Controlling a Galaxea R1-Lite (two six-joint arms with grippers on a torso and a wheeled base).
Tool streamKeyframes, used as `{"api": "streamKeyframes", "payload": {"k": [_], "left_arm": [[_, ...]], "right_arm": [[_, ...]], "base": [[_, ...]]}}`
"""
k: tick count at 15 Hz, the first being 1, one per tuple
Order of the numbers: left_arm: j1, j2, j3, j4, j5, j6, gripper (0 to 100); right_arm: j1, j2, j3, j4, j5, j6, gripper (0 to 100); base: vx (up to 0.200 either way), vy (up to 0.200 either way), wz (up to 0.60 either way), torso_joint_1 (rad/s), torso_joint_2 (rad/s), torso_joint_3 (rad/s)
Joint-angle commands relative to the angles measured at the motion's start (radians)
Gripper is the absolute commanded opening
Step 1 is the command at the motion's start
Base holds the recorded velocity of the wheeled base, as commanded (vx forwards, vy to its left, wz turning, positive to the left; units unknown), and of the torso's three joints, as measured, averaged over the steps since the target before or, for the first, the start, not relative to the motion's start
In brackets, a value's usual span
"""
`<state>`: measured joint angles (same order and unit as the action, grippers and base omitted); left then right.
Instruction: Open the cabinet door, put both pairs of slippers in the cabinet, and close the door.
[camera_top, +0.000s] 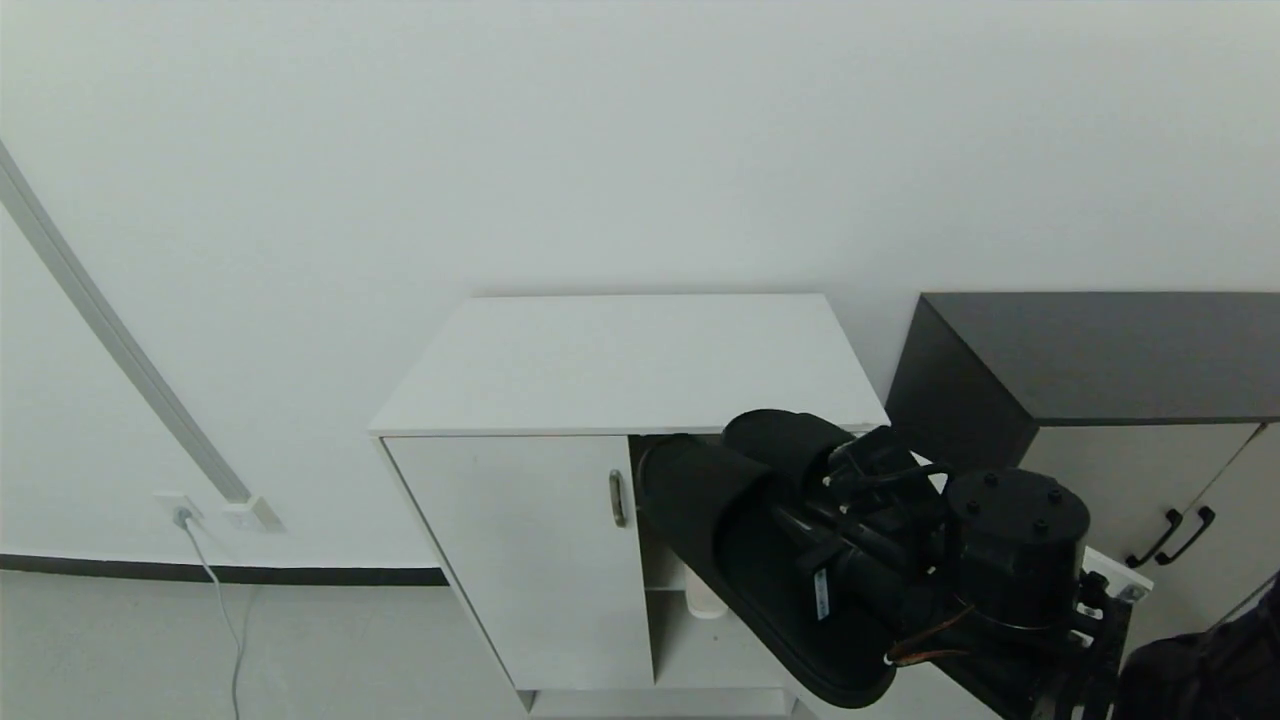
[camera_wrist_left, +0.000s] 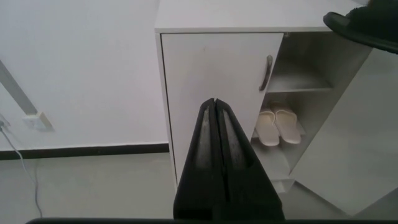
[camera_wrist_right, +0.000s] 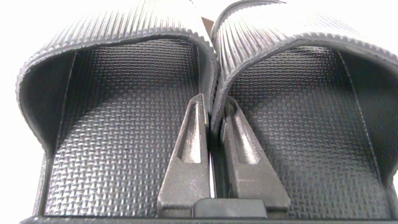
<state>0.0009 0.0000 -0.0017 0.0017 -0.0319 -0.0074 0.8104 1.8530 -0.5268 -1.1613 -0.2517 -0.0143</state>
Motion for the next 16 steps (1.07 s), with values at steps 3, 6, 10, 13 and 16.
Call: {"api": "streamKeyframes", "payload": {"k": [3, 6, 10, 13, 16], "left_arm": [[0.001, 0.000, 0.000, 0.000, 0.000, 0.000, 0], [0.001, 0.000, 0.000, 0.000, 0.000, 0.000, 0], [0.001, 0.002, 0.000, 0.000, 0.000, 0.000, 0], [-0.001, 0.000, 0.000, 0.000, 0.000, 0.000, 0], [0.001, 0.002, 0.000, 0.000, 0.000, 0.000, 0]], "right_arm": [[0.001, 0.000, 0.007, -0.001, 0.002, -0.001, 0], [0.001, 0.015, 0.010, -0.015, 0.002, -0.001, 0], [0.000, 0.037, 0.014, -0.041, 0.002, -0.001, 0], [0.000, 0.037, 0.016, -0.041, 0.002, -0.001, 0], [0.000, 0.037, 0.016, -0.041, 0.002, -0.001, 0]], "base": [[0.000, 0.000, 0.00, -0.170, 0.39, 0.222], [0.000, 0.000, 0.00, -0.206, 0.48, 0.269], [0.000, 0.000, 0.00, -0.232, 0.55, 0.320], [0.000, 0.000, 0.00, -0.211, 0.54, 0.326], [0.000, 0.000, 0.00, -0.196, 0.51, 0.312]]}}
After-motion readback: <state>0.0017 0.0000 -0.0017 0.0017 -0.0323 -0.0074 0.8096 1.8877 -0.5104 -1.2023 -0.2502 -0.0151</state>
